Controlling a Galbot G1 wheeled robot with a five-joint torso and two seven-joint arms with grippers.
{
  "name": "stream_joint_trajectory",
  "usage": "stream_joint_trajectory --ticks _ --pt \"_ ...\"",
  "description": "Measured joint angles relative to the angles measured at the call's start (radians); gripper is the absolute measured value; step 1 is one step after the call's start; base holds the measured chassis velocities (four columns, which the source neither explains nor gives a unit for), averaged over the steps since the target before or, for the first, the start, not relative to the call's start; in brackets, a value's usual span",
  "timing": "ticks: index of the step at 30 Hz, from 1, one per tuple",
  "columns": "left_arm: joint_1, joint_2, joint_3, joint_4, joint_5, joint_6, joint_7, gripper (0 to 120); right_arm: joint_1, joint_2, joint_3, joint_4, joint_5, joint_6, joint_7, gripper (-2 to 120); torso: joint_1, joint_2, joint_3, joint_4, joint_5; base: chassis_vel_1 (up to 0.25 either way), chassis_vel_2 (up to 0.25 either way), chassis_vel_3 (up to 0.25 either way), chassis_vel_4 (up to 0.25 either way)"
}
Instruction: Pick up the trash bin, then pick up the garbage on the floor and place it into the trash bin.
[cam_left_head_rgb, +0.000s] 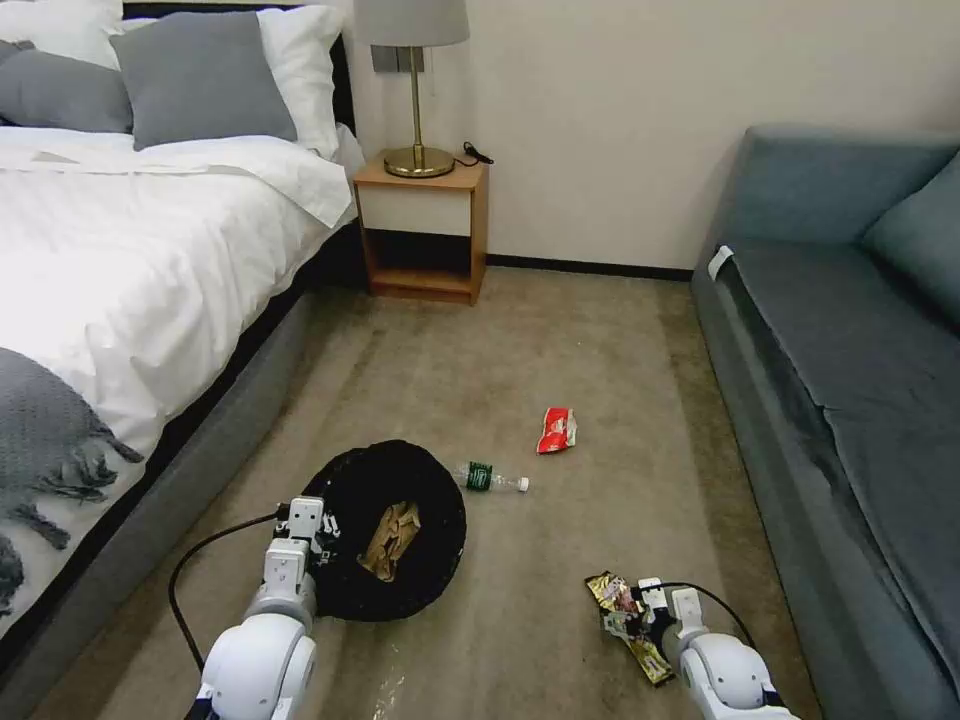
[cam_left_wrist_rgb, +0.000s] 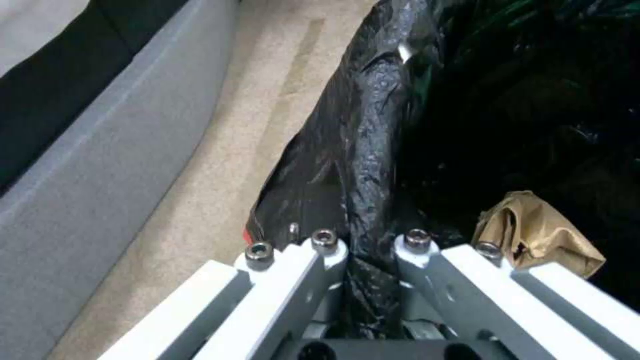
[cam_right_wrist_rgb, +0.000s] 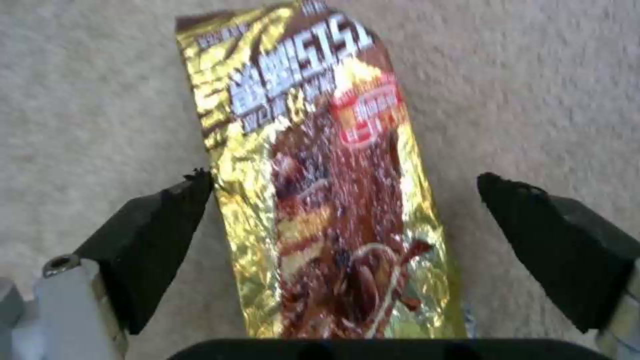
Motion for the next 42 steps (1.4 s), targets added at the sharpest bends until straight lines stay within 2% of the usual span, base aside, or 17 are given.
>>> stream_joint_trajectory --ticks 5,7,8,11,14,21,22,30,31,33,35,37,42 --pt "0.000 -0.003 0.003 0.005 0.000 -0.002 0.001 2 0.004 0.000 0.006 -0.023 -0.002 0.005 -0.011 99 0.000 0.000 0.000 0.0001 -0.0001 0.000 0.000 0.000 0.000" --pt "0.000 -0.004 0.003 0.006 0.000 -0.004 0.001 2 0.009 0.002 0.007 -0.031 -0.003 0.008 -0.015 92 0.000 0.000 0.000 -0.0001 -0.0010 0.000 0.000 0.000 0.000" --pt "0.000 -0.004 0.003 0.006 0.000 -0.004 0.001 2 0.009 0.002 0.007 -0.031 -0.003 0.008 -0.015 92 0.000 0.000 0.000 -0.0001 -0.0010 0.000 0.000 0.000 0.000" --pt "0.000 -0.002 0.000 0.007 -0.001 -0.006 0.003 2 0.014 0.006 0.008 -0.034 -0.004 0.011 -0.019 78 0.000 0.000 0.000 -0.0003 -0.0006 0.000 0.000 0.000 0.000" --pt "0.000 -0.001 -0.001 0.008 -0.002 -0.007 0.003 2 0.015 0.006 0.008 -0.034 -0.005 0.011 -0.018 73 0.000 0.000 0.000 -0.0002 -0.0011 0.000 0.000 0.000 0.000" --pt "-0.003 0.000 -0.003 0.012 -0.003 -0.011 0.008 2 0.016 0.012 0.006 -0.036 -0.007 0.012 -0.025 51 0.000 0.000 0.000 -0.0001 -0.0005 0.000 0.000 0.000 0.000" --pt "-0.003 0.000 -0.003 0.012 -0.003 -0.011 0.008 2 0.016 0.012 0.006 -0.036 -0.007 0.012 -0.025 51 0.000 0.000 0.000 -0.0001 -0.0005 0.000 0.000 0.000 0.000" --pt "-0.004 0.000 -0.003 0.014 -0.003 -0.016 0.010 2 0.016 0.012 0.008 -0.041 -0.006 0.015 -0.033 27 0.000 0.000 0.000 0.0004 0.0003 0.000 0.000 0.000 0.000" --pt "-0.004 0.000 -0.003 0.014 -0.003 -0.016 0.010 2 0.016 0.012 0.008 -0.041 -0.006 0.015 -0.033 27 0.000 0.000 0.000 0.0004 0.0003 0.000 0.000 0.000 0.000" --pt "-0.003 0.000 -0.002 0.014 -0.003 -0.017 0.011 2 0.015 0.013 0.007 -0.041 -0.005 0.015 -0.034 17 0.000 0.000 0.000 0.0006 0.0005 0.000 0.000 0.000 0.000" --pt "-0.003 0.000 -0.002 0.014 -0.003 -0.017 0.011 2 0.015 0.014 0.007 -0.041 -0.005 0.016 -0.034 14 0.000 0.000 0.000 0.0008 0.0007 0.000 0.000 0.000 0.000" --pt "-0.002 0.000 -0.002 0.014 -0.003 -0.018 0.011 2 0.014 0.014 0.009 -0.040 -0.006 0.015 -0.033 2 0.000 0.000 0.000 0.0008 0.0006 0.000 0.000 0.000 0.000" --pt "0.001 0.000 -0.002 0.010 -0.002 -0.019 0.018 2 0.009 0.013 0.010 -0.029 -0.001 0.008 -0.030 0 0.000 0.000 0.000 0.0003 0.0006 0.000 0.000 0.000 0.000"
